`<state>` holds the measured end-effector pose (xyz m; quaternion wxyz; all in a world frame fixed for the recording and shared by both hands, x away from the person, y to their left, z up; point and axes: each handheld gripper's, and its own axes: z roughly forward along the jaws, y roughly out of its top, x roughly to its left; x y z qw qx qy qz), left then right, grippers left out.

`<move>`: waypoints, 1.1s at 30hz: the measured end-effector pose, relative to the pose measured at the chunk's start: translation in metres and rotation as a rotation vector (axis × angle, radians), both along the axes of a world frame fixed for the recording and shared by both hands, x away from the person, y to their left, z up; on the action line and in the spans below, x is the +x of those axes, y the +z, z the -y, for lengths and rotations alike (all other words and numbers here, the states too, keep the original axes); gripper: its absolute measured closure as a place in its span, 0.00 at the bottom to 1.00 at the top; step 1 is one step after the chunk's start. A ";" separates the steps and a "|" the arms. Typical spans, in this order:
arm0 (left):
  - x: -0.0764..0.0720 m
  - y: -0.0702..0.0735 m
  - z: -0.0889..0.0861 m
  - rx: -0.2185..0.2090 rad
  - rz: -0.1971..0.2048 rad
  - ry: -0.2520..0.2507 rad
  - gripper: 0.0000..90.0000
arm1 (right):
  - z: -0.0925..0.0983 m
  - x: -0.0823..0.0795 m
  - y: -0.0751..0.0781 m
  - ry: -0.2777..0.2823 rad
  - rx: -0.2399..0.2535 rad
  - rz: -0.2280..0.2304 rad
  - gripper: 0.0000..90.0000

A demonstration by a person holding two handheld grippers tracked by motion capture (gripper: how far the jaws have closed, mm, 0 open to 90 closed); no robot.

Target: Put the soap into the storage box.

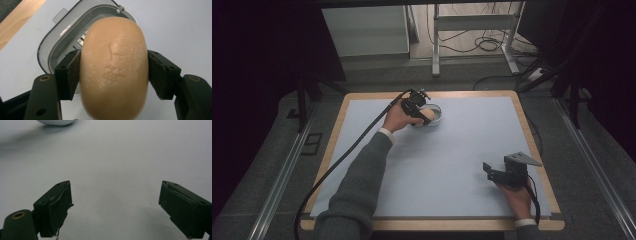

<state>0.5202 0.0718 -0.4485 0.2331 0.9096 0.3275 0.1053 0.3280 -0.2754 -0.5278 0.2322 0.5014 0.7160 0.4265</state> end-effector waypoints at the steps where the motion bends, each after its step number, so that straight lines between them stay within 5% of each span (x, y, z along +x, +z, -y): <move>1: 0.002 0.000 0.000 0.007 0.001 -0.008 0.36 | 0.000 0.000 0.000 -0.001 0.001 0.001 0.13; 20: 0.032 -0.004 0.005 -0.003 -0.027 -0.020 0.36 | 0.000 0.000 0.000 0.002 0.001 -0.003 0.13; 29: 0.038 -0.011 0.009 0.032 -0.033 -0.015 0.36 | 0.000 0.000 0.000 0.002 0.003 -0.004 0.13; 33: 0.034 -0.002 0.008 -0.033 -0.013 0.002 0.32 | 0.000 0.000 0.000 0.003 0.002 -0.003 0.13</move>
